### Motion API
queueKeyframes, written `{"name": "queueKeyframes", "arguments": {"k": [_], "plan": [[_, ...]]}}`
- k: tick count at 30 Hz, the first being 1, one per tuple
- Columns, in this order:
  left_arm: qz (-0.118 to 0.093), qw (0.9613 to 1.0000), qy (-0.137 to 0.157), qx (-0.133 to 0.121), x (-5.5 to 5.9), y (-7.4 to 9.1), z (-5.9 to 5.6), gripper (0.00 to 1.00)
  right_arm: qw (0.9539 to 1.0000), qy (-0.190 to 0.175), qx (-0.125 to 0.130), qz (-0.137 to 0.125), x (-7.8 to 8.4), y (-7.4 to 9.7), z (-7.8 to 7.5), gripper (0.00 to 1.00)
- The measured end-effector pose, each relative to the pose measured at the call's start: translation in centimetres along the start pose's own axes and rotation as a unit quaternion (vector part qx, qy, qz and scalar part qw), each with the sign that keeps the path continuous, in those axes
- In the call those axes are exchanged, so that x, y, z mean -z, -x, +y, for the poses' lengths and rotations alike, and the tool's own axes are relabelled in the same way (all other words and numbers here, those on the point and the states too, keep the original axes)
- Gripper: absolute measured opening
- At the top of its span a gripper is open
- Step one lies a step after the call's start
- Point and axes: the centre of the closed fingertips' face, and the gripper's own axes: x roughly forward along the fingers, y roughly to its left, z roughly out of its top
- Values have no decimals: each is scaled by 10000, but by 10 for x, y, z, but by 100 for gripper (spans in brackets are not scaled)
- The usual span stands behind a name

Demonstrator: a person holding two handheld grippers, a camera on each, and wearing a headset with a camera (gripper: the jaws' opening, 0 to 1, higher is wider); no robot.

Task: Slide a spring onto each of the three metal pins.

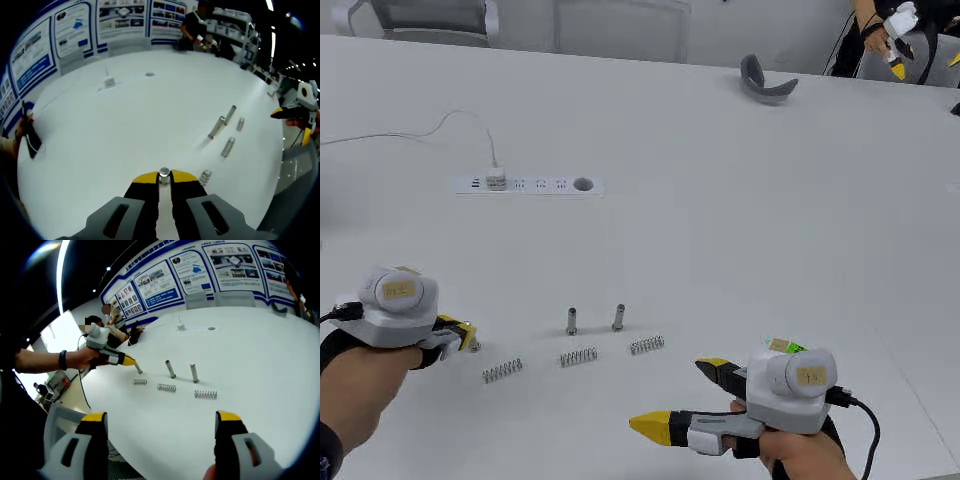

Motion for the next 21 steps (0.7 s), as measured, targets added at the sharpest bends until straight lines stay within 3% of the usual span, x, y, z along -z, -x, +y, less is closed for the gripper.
{"name": "queueKeyframes", "arguments": {"k": [10, 21], "plan": [[-11, 10000, -49, -14, -1, -2, -2, 8, 10000, 7, 3, 2, 0, 1, 1, 90], [-41, 9999, -115, 51, -10, -12, -9, 7, 10000, -9, 2, 27, 2, 1, 0, 90]]}}
